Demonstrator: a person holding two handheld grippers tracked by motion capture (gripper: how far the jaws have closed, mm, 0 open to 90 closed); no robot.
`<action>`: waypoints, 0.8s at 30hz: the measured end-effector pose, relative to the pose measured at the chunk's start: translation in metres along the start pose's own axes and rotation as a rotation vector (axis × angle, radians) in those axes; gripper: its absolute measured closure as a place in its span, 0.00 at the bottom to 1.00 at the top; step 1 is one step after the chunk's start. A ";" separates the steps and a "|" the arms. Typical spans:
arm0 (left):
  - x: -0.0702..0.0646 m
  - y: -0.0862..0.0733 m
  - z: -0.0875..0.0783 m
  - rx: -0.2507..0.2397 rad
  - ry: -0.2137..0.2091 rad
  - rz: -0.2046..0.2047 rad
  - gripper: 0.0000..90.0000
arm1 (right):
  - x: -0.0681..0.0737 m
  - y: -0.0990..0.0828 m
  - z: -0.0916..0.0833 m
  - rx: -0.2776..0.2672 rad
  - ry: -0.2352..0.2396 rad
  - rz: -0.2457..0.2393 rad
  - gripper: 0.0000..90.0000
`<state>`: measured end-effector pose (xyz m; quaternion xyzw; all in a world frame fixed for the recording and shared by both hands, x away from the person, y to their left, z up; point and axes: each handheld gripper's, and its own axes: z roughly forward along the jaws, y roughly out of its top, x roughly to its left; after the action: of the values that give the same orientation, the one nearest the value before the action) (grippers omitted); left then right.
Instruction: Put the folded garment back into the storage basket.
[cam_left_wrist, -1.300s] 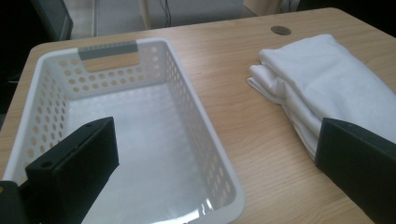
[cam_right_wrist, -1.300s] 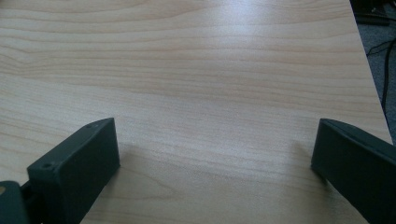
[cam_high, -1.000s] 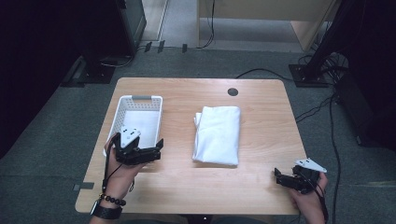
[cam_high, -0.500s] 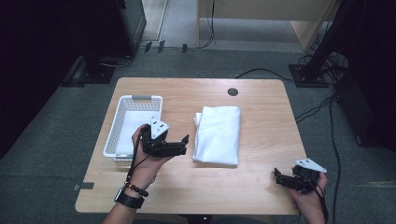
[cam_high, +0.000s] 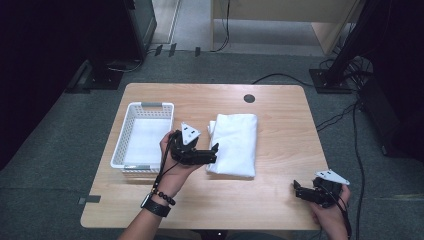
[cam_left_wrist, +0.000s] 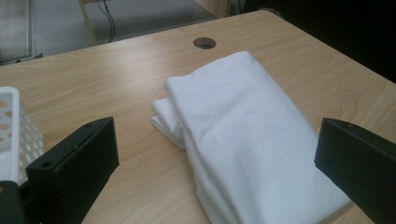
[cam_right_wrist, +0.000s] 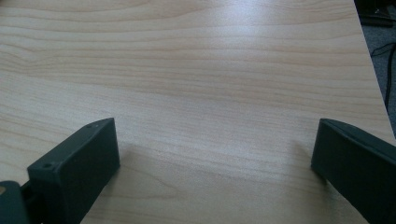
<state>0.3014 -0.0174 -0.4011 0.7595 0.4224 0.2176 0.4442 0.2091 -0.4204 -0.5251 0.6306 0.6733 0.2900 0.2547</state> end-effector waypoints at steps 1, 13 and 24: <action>-0.001 0.000 0.002 0.004 -0.003 0.005 0.00 | 0.000 0.000 0.000 0.000 0.000 0.000 0.00; -0.019 0.001 0.030 0.019 -0.006 0.049 0.00 | 0.000 0.000 0.000 0.000 0.003 -0.003 0.00; -0.030 -0.010 0.059 0.050 -0.011 0.065 0.00 | 0.000 0.000 0.000 0.000 0.005 -0.005 0.00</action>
<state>0.3221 -0.0693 -0.4381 0.7850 0.4004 0.2168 0.4200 0.2094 -0.4202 -0.5251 0.6280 0.6756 0.2909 0.2541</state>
